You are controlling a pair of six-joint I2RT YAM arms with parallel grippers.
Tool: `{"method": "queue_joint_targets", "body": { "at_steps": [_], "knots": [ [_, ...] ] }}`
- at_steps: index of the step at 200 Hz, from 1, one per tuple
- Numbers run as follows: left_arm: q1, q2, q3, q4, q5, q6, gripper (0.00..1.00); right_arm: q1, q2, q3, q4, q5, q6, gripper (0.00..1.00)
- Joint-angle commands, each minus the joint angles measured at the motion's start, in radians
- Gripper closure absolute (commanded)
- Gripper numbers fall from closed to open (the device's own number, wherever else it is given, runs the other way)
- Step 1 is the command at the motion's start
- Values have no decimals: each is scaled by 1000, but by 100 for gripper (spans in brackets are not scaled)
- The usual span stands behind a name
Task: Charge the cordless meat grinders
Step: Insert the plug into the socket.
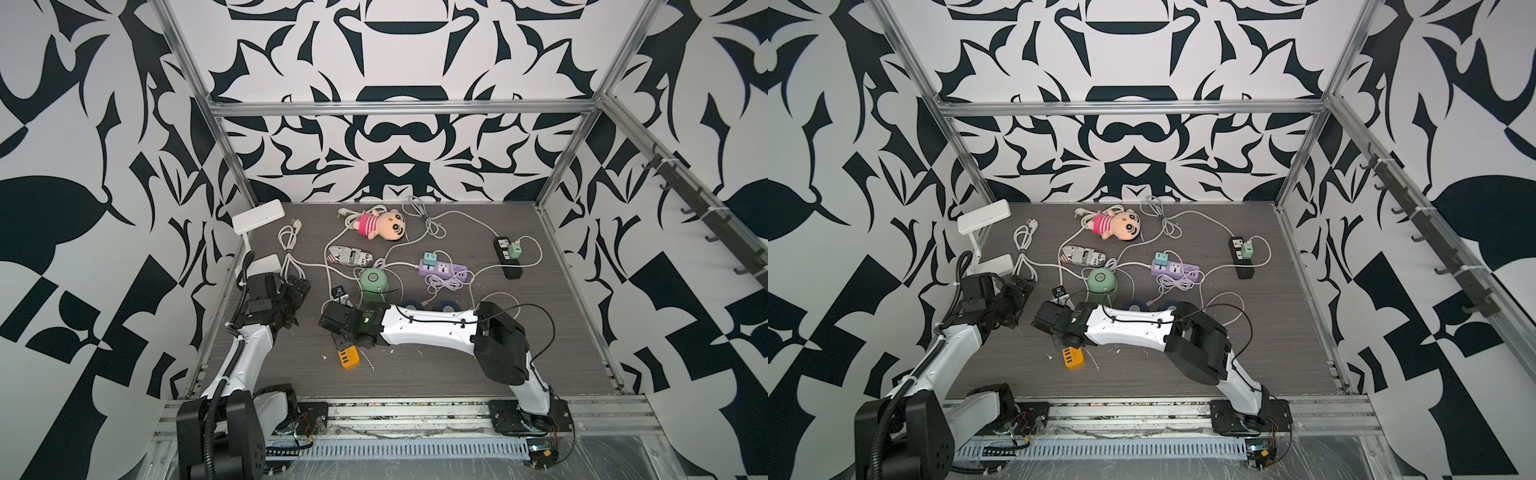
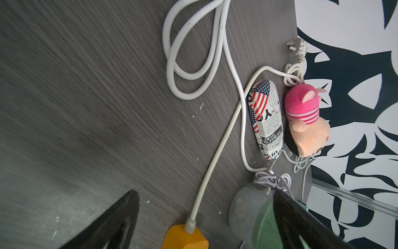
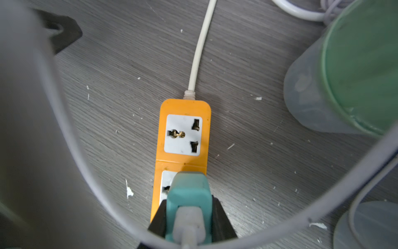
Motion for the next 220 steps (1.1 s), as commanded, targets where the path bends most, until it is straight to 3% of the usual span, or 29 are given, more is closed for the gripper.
{"method": "queue_joint_targets", "body": {
  "at_steps": [1,94,116,131,135,142,172,220],
  "knots": [
    [5,-11,-24,17,8,-5,0,16,74,-9,-67,-2,23,100],
    [5,-43,-25,-2,10,-5,0,29,91,-22,-54,-10,28,100],
    [5,-43,-17,-9,11,-4,1,29,36,-3,-49,4,5,59],
    [5,-43,-6,-17,11,0,1,29,-9,5,-36,1,-16,42],
    [5,-43,-4,-19,9,1,1,28,-22,6,-32,-1,-22,31],
    [5,-42,2,-22,8,1,1,29,-44,6,-30,-3,-31,26],
    [6,-42,25,-34,4,8,1,30,-131,-20,-35,-16,-56,17],
    [6,-36,93,-43,32,93,0,33,-345,-174,-29,7,-123,18]
  ]
}}
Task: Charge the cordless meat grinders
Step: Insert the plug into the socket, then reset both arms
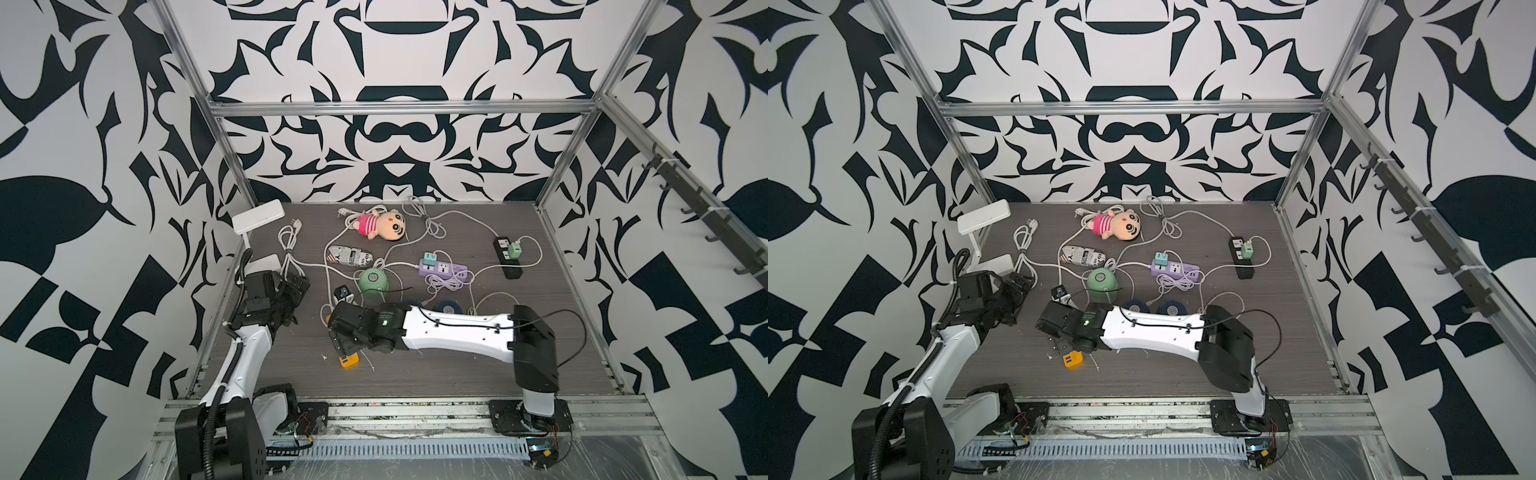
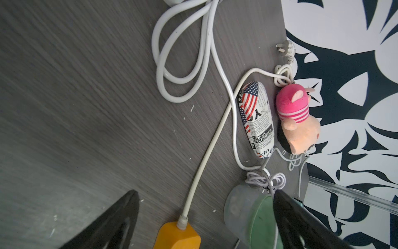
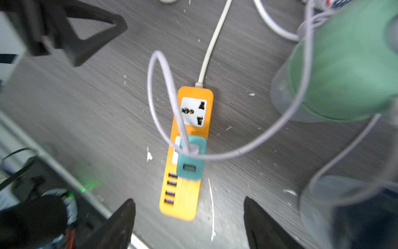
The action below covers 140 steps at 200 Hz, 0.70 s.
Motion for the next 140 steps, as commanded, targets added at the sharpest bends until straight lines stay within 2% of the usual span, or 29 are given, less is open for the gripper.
{"method": "queue_joint_targets", "body": {
  "at_steps": [1,30,45,60,79,92,101,113,125,140],
  "knots": [
    [5,-6,63,-15,28,73,0,5,-136,-71,-4,27,-56,18],
    [4,-4,136,-8,31,182,1,-34,-297,-182,-3,166,-131,18],
    [1,8,183,10,44,240,0,-103,-369,-221,-5,233,-137,18],
    [-22,28,241,20,-3,271,1,-193,-434,-254,5,282,-152,18],
    [-74,37,258,139,-38,372,1,-294,-535,-353,152,351,-278,20],
    [-110,32,237,274,-53,477,1,-347,-615,-472,370,414,-408,24],
    [-119,35,224,360,-46,540,1,-384,-664,-546,509,402,-537,18],
    [-117,47,212,442,-74,569,1,-419,-712,-619,633,423,-671,3],
    [-116,68,230,456,-118,582,0,-475,-729,-664,747,447,-787,3],
    [-109,113,257,427,-162,632,1,-622,-715,-652,700,414,-768,1]
  ]
}}
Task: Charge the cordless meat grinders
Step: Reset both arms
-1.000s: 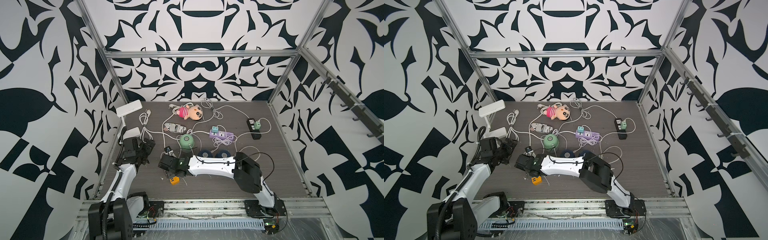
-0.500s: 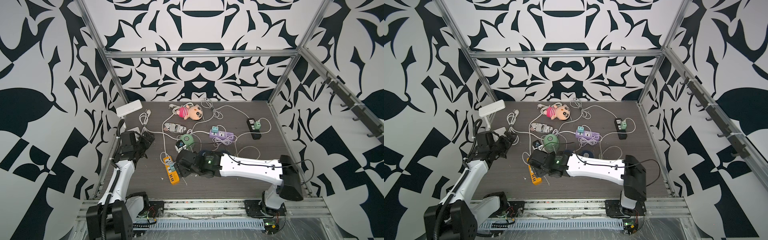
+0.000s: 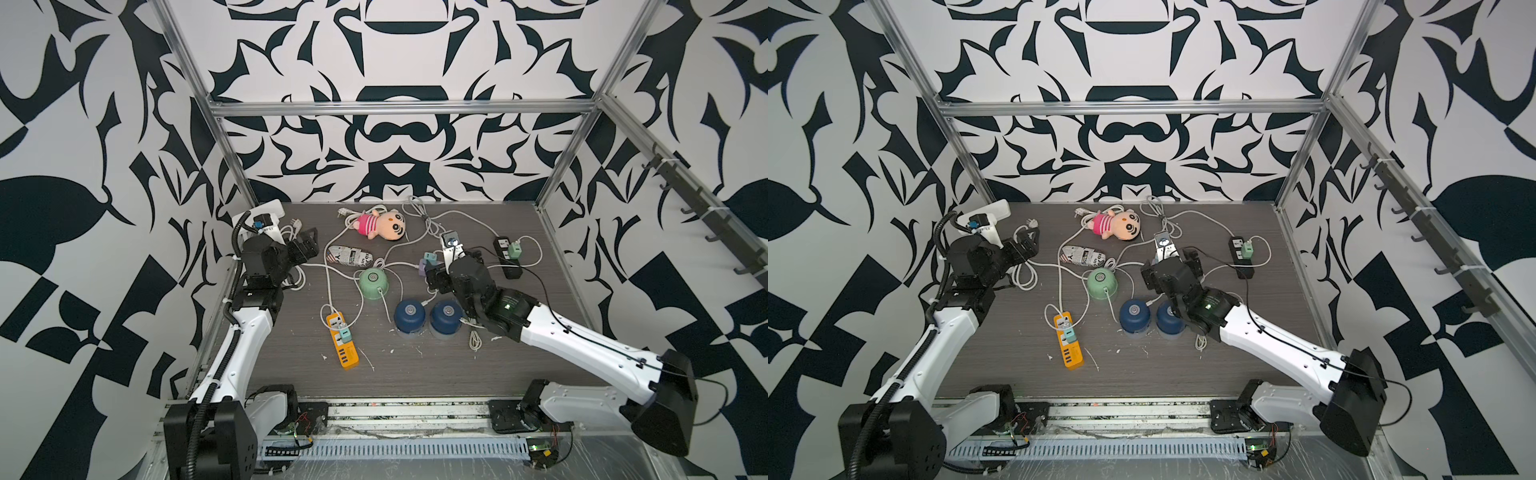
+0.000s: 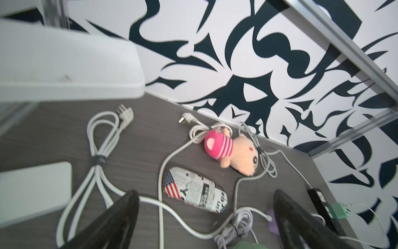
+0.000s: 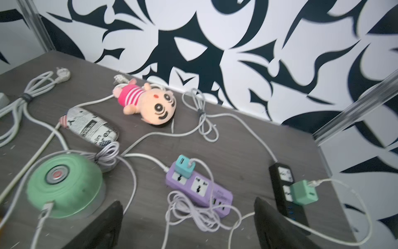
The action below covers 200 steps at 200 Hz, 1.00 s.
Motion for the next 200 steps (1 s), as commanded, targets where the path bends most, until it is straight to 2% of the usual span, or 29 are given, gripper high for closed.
{"method": "queue_joint_targets", "body": {
  "at_steps": [1,14,35,53,82,103,115,122,134,144,154,166,177,200],
  "knots": [
    [13,57,25,85,-93,138,1,-161,-1,-4,200,31,-177,1],
    [20,95,-11,115,-177,187,1,-302,4,-70,255,-1,-161,2],
    [55,127,-165,270,-277,245,1,-487,34,-235,413,-19,-131,5],
    [78,164,-256,357,-318,258,1,-586,106,-305,429,-38,-74,5],
    [82,326,-314,468,-304,292,1,-627,225,-425,625,-68,-68,4],
    [85,417,-352,637,-263,286,1,-645,305,-513,853,-161,-70,4],
    [85,415,-354,639,-250,291,1,-656,350,-539,960,-199,-87,1],
    [85,408,-349,608,-229,295,1,-670,336,-538,934,-224,-70,1],
    [85,443,-390,705,-165,319,1,-702,329,-553,939,-271,-45,1],
    [84,466,-427,835,-145,332,1,-717,347,-595,1017,-313,-39,0],
    [83,447,-419,786,-147,327,1,-718,393,-639,1167,-314,-65,0],
    [83,442,-385,707,-149,325,1,-717,363,-641,1118,-304,-41,0],
    [83,452,-391,733,-151,323,1,-717,378,-625,1114,-258,-29,0],
    [83,451,-388,730,-154,322,1,-714,377,-625,1110,-245,-30,0]
  ]
}}
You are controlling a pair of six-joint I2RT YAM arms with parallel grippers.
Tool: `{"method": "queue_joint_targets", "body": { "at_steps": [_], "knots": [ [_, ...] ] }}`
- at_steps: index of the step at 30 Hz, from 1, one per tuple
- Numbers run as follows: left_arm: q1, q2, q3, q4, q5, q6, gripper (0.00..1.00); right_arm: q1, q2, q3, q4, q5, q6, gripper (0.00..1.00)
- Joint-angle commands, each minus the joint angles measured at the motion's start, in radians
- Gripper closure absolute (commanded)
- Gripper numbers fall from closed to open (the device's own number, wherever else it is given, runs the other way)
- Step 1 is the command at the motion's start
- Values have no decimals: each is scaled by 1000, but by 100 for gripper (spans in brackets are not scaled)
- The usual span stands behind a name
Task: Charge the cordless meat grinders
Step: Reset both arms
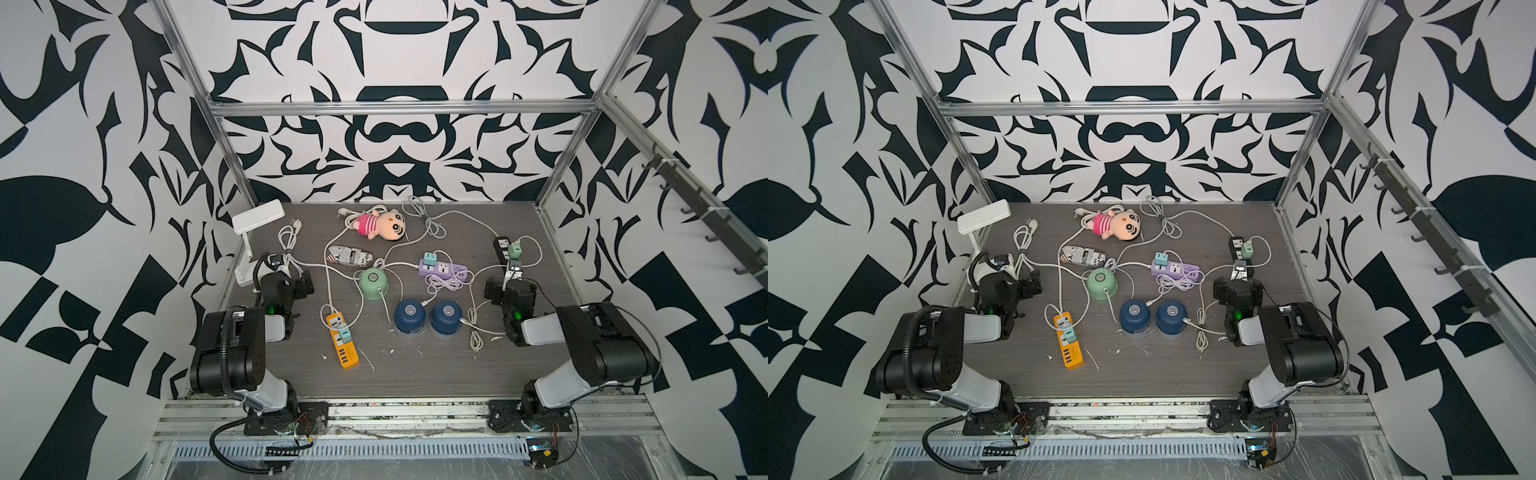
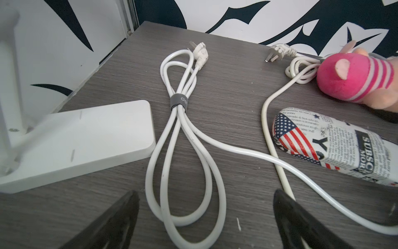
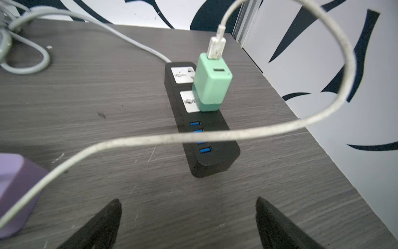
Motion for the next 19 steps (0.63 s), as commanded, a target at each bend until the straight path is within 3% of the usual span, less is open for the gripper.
{"method": "queue_joint_targets", "body": {
  "at_steps": [1,10,14,19],
  "knots": [
    [1,7,13,39,18,8,1,3,-6,9,94,19,22,0],
    [0,5,9,43,10,1,1,3,-3,11,95,4,16,0],
    [1,7,11,40,9,1,1,-9,2,55,16,-190,-21,0],
    [1,6,11,39,10,2,0,-12,-11,43,27,-196,-23,0]
  ]
}}
